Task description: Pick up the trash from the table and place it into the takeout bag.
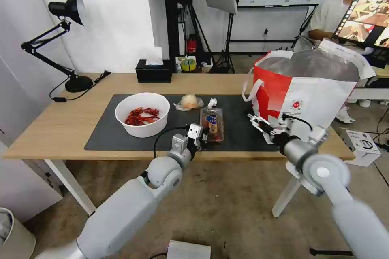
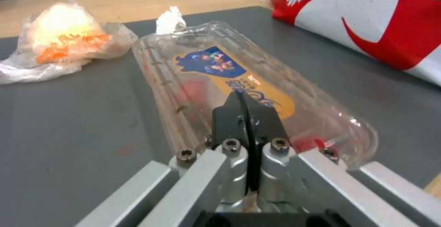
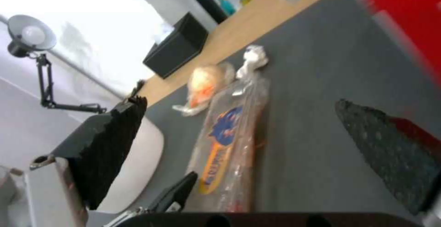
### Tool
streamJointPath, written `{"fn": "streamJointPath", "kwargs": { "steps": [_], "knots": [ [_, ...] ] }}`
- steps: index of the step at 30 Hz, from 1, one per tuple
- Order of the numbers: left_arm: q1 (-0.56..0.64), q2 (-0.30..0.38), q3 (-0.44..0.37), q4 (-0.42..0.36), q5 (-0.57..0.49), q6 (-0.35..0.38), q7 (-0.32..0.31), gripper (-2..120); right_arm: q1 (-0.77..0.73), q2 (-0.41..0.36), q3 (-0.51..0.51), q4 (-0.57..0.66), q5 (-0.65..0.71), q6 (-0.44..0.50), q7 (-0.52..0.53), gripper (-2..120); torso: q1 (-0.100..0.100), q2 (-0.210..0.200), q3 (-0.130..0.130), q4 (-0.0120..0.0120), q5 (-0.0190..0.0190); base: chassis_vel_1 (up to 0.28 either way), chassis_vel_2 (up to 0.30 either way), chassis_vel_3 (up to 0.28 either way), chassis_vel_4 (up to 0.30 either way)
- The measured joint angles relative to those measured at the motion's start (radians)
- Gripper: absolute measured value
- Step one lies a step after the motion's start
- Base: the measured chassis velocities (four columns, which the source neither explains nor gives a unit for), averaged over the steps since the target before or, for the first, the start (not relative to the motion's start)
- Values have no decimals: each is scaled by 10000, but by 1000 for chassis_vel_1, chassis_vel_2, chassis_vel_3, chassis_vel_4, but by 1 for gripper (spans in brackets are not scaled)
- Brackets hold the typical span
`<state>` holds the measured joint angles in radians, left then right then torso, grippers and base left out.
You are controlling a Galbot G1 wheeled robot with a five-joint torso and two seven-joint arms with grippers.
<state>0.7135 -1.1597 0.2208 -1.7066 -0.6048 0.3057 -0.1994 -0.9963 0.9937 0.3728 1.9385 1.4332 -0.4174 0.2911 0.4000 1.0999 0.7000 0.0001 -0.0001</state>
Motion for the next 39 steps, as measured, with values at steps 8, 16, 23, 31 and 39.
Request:
{"fn": "streamJointPath", "kwargs": {
  "steps": [8, 16, 23, 31, 39],
  "knots": [
    [29, -41, 7, -83, -23, -6, -28, 0, 900, 461, -776, -940, 135, -74, 74, 100, 0, 0, 0, 0, 0, 0, 0, 0, 0],
    [280, -185, -36, -190, 0, -11, -61, 0, 1246, 877, -936, -1449, 100, -249, 182, 100, 0, 0, 0, -1, 0, 0, 0, 0, 0],
    [225, -232, -35, -193, -9, -15, -71, 0, 1523, 955, -967, -1718, 136, -724, 539, 100, -1, 0, 1, -1, 1, 0, 0, 0, 0],
    [-167, -102, -77, -86, -284, -18, -86, 0, 2126, 1019, -999, -1992, 494, -1426, 1246, 100, 0, 0, 0, -2, 1, 0, 0, 0, 0],
    [462, -223, -428, -191, -144, -85, -103, 0, 2402, 1404, -1133, -2235, 530, -1615, 1764, 100, -1, 0, -1, -1, 0, 0, 0, 0, 0]
  ]
}}
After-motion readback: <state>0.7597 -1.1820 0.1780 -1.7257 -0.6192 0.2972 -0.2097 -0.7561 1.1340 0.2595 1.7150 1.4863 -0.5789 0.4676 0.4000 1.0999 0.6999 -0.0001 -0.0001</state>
